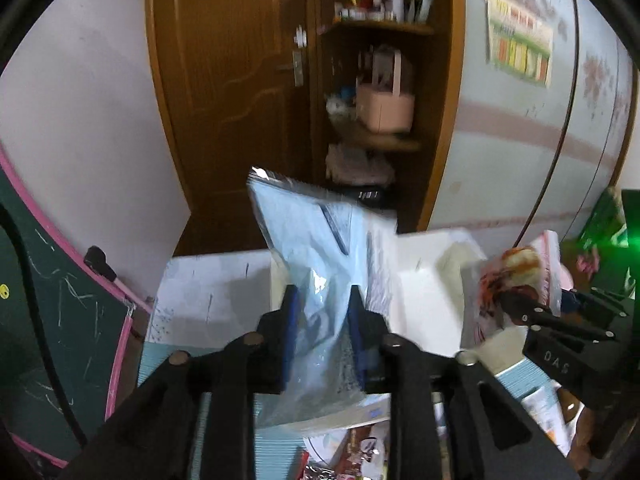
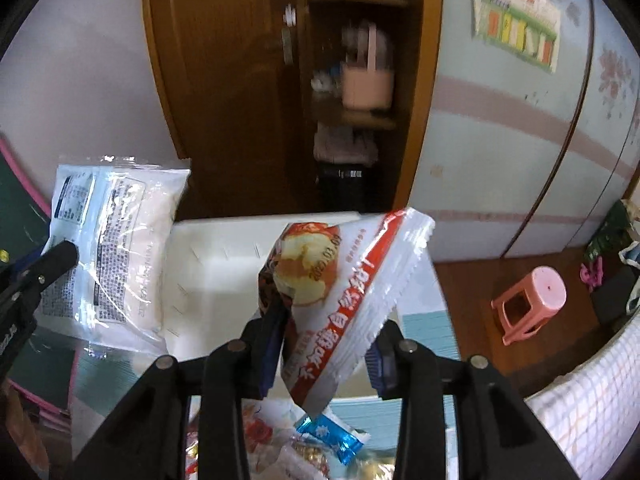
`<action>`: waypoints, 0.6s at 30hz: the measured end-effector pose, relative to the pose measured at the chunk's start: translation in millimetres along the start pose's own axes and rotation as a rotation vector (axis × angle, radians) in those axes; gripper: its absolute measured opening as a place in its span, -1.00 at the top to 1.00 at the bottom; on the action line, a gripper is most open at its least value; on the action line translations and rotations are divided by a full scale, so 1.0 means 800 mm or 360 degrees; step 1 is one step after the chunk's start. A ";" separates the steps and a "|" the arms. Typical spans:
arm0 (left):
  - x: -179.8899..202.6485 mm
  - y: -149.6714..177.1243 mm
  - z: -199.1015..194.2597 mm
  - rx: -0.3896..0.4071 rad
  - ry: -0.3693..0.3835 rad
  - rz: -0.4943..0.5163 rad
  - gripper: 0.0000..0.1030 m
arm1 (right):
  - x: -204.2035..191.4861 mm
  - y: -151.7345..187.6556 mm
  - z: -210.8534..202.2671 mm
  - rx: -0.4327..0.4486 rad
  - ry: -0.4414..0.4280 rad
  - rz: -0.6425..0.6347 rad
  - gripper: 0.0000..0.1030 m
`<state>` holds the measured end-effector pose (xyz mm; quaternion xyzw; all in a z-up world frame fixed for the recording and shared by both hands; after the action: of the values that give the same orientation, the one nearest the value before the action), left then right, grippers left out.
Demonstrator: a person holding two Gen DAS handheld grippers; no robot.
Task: Organize snacks
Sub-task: 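Lift both packets into the white basket and open both tools, then move left tool to the beige biscuit packet while right tool moves to the LIPO Cookie bag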
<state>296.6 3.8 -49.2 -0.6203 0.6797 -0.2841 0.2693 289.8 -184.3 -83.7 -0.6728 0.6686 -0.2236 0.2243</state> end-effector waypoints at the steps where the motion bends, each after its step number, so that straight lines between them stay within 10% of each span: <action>1: 0.001 0.006 0.013 -0.0038 -0.0012 0.0007 0.01 | -0.001 0.006 0.015 -0.0052 -0.0017 0.0015 0.23; 3: -0.002 0.017 0.025 -0.0060 -0.0037 -0.0010 -0.72 | 0.001 0.016 0.034 -0.0148 -0.0010 0.0050 0.00; 8: -0.010 0.034 0.025 -0.0028 -0.0061 0.0008 -0.73 | 0.005 0.026 0.030 -0.0100 -0.0068 0.0053 -0.51; 18: -0.019 0.068 -0.053 0.0140 -0.0016 0.0139 -0.73 | 0.017 0.057 -0.039 -0.0056 -0.0133 0.0069 -0.54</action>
<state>229.9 24.6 -58.6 -0.5792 0.6915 -0.2985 0.3118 234.4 -198.2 -86.4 -0.6706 0.6771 -0.1787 0.2449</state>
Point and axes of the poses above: each gripper's, at about its wrist camera, not at the fingertips, and z roughly the way its jaws point, x to its right, y to its underside, the point moved 6 cm from there along z, roughly the way its jaws point, and after that the axes turned 1 degree about -x, right-handed, at the moved point
